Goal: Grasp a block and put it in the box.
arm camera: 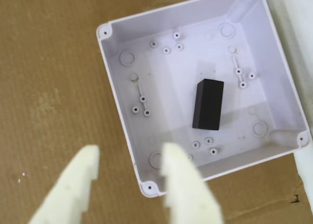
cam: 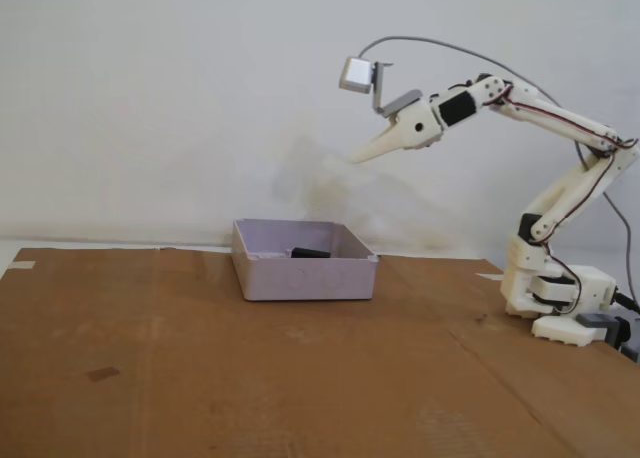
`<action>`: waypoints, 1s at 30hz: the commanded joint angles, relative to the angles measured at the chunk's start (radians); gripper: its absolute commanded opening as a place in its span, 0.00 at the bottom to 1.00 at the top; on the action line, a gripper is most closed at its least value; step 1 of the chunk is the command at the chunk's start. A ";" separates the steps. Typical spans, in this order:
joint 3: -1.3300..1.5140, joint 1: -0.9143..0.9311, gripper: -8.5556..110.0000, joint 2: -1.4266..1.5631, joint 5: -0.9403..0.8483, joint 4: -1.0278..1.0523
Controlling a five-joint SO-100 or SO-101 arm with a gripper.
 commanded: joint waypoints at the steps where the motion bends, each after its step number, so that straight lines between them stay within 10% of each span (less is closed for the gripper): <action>1: 0.005 -0.011 0.14 0.147 -0.008 -0.018; 30: 0.543 -0.206 0.07 0.735 -0.006 -0.018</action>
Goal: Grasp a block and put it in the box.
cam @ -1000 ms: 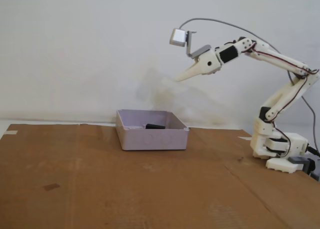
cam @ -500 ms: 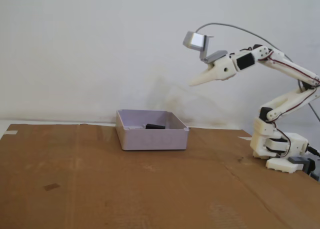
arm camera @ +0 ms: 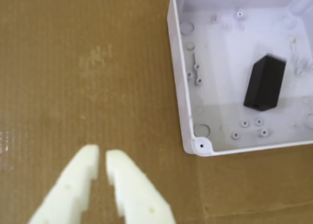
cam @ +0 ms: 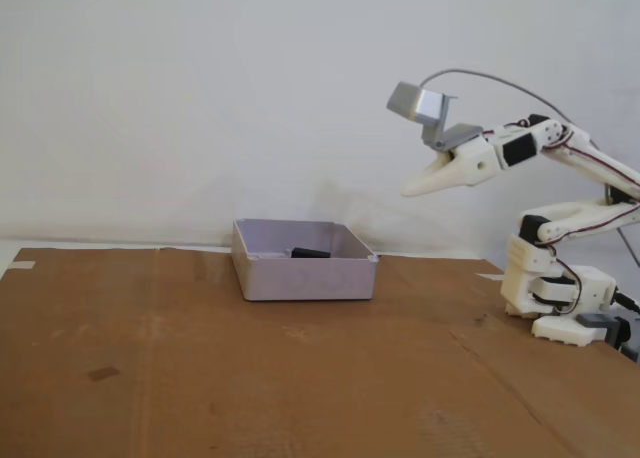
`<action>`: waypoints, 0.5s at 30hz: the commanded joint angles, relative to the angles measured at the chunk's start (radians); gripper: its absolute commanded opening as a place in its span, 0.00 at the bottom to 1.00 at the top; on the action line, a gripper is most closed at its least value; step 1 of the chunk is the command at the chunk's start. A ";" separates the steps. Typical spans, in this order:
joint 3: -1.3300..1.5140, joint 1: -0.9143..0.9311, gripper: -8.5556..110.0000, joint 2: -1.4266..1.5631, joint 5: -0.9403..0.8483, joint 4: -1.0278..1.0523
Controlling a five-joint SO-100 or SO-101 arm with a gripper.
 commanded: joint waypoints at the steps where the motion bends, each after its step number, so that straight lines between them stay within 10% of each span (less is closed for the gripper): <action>1: 0.026 -0.018 0.07 0.123 -0.003 -0.018; 15: 0.321 -0.017 0.07 0.488 0.005 -0.006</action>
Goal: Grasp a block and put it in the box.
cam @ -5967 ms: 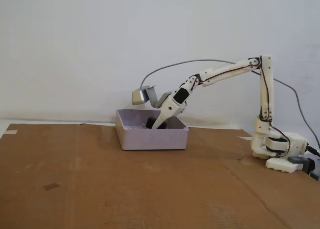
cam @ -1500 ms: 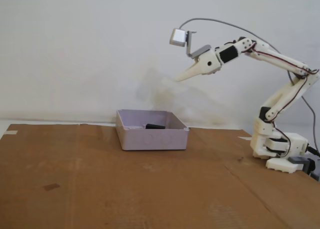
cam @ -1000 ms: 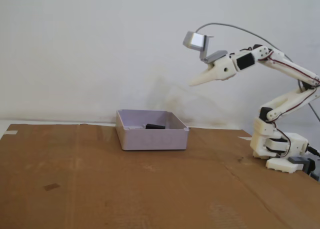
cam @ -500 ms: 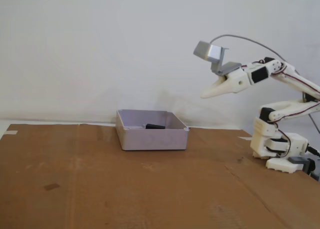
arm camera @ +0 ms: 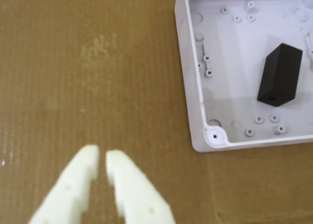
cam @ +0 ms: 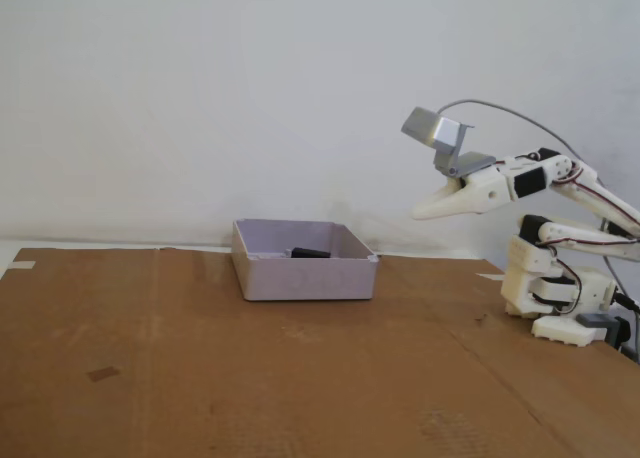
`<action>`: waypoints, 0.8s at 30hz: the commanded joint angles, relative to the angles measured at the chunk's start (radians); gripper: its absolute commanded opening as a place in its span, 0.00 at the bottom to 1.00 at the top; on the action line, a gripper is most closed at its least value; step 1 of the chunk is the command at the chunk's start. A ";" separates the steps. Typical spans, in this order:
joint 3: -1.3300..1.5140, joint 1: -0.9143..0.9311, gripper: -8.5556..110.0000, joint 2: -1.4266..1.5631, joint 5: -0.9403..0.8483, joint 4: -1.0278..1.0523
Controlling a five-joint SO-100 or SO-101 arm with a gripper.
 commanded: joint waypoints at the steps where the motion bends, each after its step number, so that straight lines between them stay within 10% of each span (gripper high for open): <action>1: 0.012 0.005 0.07 0.100 0.006 -0.006; 24: 0.212 -0.038 0.07 0.169 0.126 -0.005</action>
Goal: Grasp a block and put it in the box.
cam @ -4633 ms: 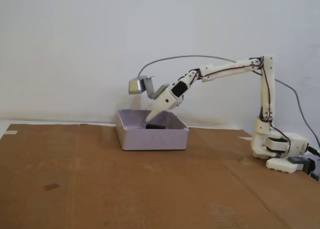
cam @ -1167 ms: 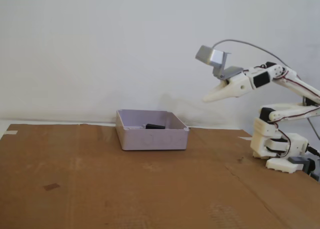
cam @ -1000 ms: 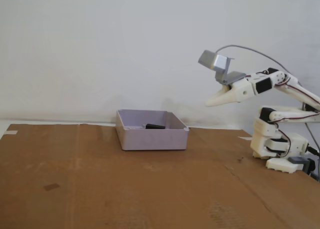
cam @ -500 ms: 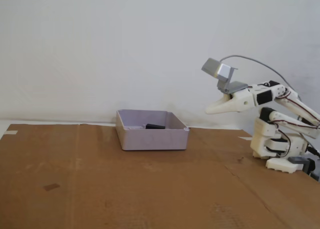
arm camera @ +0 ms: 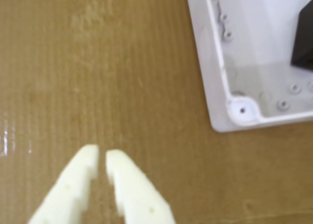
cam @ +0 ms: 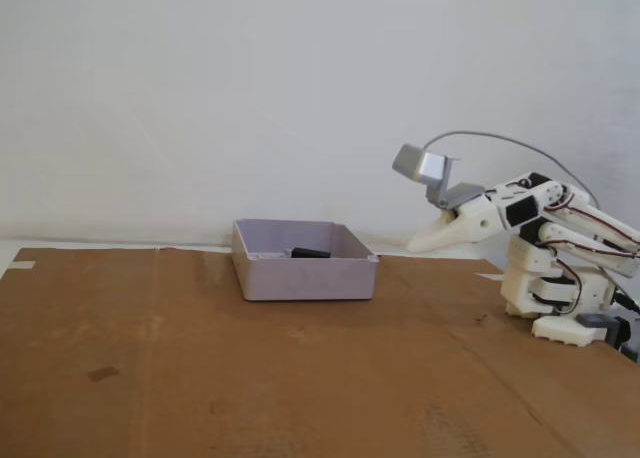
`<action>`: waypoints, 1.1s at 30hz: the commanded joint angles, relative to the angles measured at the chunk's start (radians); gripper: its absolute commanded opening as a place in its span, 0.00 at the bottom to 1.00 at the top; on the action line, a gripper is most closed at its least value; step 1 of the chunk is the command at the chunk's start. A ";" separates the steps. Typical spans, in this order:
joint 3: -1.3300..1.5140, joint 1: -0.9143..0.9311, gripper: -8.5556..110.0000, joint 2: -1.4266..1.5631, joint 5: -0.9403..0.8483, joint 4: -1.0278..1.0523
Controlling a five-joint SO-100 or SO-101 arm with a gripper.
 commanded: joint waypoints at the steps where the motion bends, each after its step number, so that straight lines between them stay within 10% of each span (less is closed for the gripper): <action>1: -0.008 -0.048 0.07 0.034 0.038 -0.005; 33: 0.107 -0.133 0.07 0.035 0.141 0.382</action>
